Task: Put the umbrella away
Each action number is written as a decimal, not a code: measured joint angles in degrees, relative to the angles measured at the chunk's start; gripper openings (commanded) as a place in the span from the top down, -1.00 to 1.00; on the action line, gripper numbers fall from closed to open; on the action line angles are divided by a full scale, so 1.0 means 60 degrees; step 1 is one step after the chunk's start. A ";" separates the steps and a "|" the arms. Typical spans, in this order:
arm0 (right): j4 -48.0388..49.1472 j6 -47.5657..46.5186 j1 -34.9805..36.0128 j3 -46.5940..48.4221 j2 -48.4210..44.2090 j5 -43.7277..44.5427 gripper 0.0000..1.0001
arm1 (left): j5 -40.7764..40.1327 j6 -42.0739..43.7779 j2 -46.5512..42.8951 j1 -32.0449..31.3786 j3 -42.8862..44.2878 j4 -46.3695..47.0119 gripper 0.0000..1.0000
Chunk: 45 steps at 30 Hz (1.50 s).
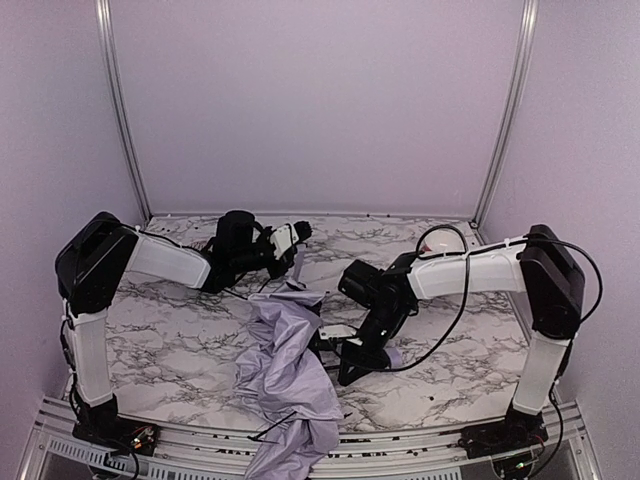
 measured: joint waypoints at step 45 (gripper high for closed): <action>0.0248 -0.0091 -0.1927 0.1198 0.2116 -0.0463 1.00 | -0.2186 -0.1220 -0.7537 -0.2652 -0.2714 -0.2739 -0.31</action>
